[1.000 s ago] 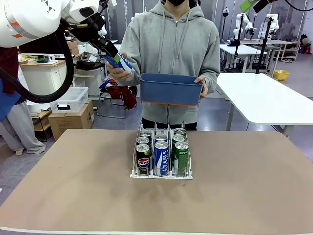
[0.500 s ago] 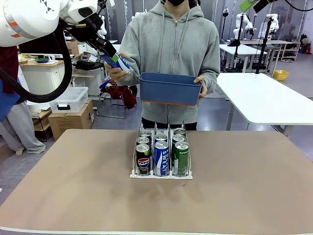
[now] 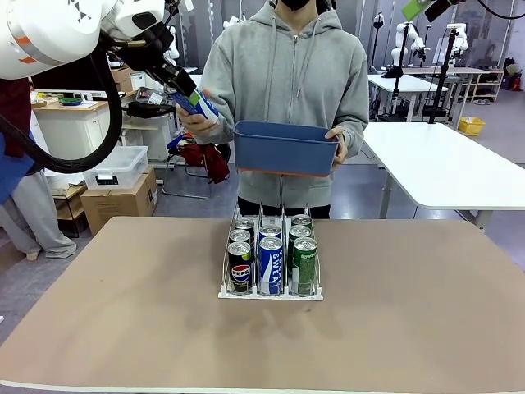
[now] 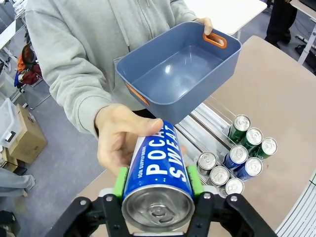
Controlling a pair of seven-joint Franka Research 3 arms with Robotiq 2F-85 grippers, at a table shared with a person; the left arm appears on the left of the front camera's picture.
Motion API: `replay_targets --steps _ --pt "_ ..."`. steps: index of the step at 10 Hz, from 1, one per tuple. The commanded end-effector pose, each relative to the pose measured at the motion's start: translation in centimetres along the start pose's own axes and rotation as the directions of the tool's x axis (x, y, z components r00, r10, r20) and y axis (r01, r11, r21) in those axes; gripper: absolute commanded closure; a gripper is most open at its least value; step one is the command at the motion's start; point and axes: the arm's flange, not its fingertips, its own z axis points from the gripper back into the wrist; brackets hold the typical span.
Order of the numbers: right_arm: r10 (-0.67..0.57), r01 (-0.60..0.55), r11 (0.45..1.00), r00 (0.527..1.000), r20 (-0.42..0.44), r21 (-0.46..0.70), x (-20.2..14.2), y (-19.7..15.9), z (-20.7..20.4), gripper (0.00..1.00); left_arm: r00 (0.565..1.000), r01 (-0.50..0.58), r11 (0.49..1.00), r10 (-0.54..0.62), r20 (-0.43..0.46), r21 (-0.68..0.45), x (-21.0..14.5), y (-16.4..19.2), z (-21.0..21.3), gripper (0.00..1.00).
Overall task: Fill the beverage cans into the dispenser.
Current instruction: Place the picked Ionic drink in the line of the Automatic Can Dispenser with the same cans.
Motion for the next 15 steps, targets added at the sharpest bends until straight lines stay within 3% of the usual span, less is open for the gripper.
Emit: replay_targets --steps 1,15 --pt "-0.002 0.002 1.0 1.0 -0.001 0.001 -0.18 0.03 0.01 0.0 1.0 0.006 1.0 -0.006 -0.003 0.006 -0.07 0.14 0.06 1.0" --pt "-0.002 0.002 1.0 1.0 -0.001 0.001 -0.18 0.03 0.01 0.0 1.0 0.006 1.0 -0.006 -0.003 0.006 -0.07 0.14 0.06 1.0"
